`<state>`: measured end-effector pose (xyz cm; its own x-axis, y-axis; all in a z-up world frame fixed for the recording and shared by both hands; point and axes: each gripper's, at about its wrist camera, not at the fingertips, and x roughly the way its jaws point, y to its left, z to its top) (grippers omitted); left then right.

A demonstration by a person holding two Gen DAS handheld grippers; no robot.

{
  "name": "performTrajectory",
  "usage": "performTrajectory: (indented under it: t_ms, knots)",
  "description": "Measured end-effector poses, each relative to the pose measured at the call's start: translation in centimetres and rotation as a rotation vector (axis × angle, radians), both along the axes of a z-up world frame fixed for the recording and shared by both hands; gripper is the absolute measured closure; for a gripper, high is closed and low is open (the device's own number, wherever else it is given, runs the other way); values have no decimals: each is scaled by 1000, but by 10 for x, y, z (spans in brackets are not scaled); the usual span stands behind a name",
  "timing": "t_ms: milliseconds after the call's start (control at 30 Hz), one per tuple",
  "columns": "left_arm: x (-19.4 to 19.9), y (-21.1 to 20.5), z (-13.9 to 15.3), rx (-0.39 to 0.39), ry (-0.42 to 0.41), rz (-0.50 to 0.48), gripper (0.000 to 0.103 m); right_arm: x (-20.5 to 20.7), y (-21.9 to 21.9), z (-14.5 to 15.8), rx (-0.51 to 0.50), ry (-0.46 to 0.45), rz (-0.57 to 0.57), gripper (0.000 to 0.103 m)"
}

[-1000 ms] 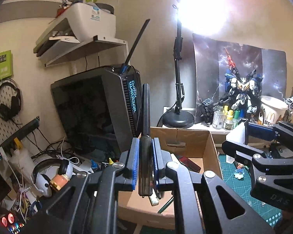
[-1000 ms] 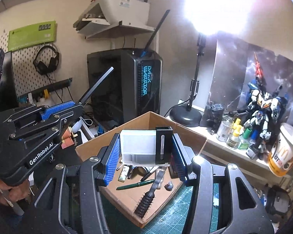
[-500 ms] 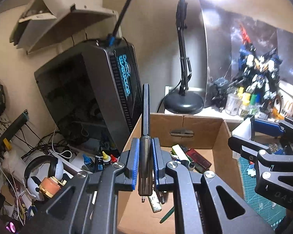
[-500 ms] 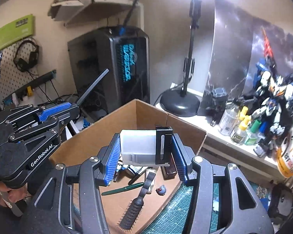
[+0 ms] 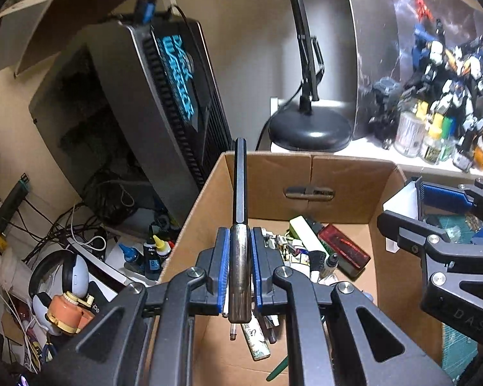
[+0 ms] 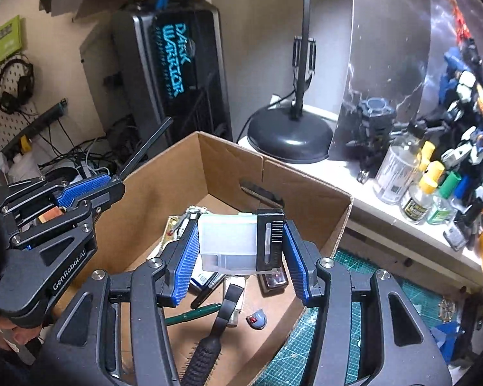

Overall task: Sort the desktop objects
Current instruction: 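Open the right gripper to drop the white case into the box while the left gripper releases the pen tool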

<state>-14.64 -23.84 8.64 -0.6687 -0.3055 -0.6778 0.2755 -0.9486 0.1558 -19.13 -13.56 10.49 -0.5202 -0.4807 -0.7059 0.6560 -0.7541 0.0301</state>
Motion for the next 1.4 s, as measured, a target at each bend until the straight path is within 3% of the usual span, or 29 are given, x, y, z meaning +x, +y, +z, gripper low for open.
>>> performTrajectory:
  t_ms: [733, 1000, 1100, 1167, 1233, 1300, 1400]
  knots:
    - [-40, 5, -48, 62, -246, -120, 90, -39, -18, -56, 122, -167, -29, 55]
    - [-37, 7, -47, 18, -236, -98, 89, -35, -22, -59, 140, -183, -3, 55]
    - [-32, 10, -41, -45, -202, -76, 88, -34, -22, -61, 136, -191, 6, 54]
    - [-27, 12, -35, -71, -180, -66, 84, -33, -20, -60, 130, -189, 9, 53]
    - [-22, 12, -31, -68, -157, -68, 71, -31, -16, -58, 124, -183, 7, 50]
    - [-16, 13, -26, -69, -132, -67, 64, -30, -13, -55, 115, -175, 4, 45]
    - [-7, 16, -19, -74, -103, -61, 64, -25, -7, -49, 103, -155, 4, 45]
